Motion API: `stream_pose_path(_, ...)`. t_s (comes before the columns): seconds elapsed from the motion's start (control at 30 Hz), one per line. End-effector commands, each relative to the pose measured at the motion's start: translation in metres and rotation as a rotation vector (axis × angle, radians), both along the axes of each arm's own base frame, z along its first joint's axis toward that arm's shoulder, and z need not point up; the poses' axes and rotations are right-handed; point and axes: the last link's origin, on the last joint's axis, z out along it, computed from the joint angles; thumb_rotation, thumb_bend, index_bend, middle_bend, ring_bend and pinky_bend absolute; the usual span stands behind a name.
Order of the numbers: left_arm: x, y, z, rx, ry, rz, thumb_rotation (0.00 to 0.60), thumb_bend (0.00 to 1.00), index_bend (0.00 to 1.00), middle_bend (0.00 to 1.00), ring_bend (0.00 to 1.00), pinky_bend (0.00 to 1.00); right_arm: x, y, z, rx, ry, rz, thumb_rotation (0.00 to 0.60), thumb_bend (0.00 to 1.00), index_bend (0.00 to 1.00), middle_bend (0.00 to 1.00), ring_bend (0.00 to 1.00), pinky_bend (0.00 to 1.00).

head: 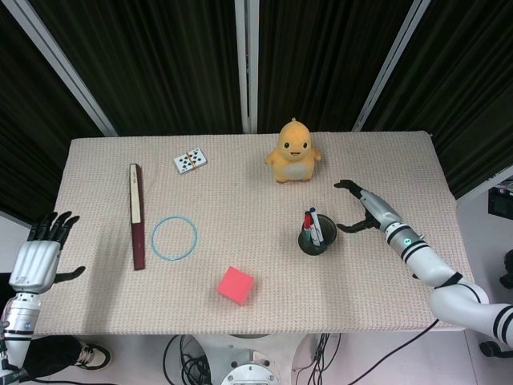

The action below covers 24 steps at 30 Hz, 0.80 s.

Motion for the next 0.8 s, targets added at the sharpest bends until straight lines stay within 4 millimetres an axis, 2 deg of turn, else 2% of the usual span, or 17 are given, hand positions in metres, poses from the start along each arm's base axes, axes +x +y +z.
stream_pose_path(0.03,0.0,0.001,0.0,-0.002,0.0,-0.002,0.6,0.06,0.12,0.06,0.0,0.04,0.005,-0.008,-0.002,0.04,-0.051,-0.043,0.6,0.19,0.17,0.0,0.0,0.0)
stream_pose_path(0.3,0.002,0.001,-0.002,-0.001,0.001,-0.006,0.6,0.06,0.12,0.06,0.0,0.04,0.017,-0.022,-0.002,0.133,-0.042,-0.058,0.6,0.21,0.26,0.0,0.0,0.0)
stream_pose_path(0.8,0.005,0.004,-0.002,-0.002,0.003,-0.009,0.6,0.06,0.13,0.06,0.0,0.04,0.04,-0.041,-0.011,0.218,-0.01,-0.054,0.6,0.23,0.34,0.02,0.0,0.0)
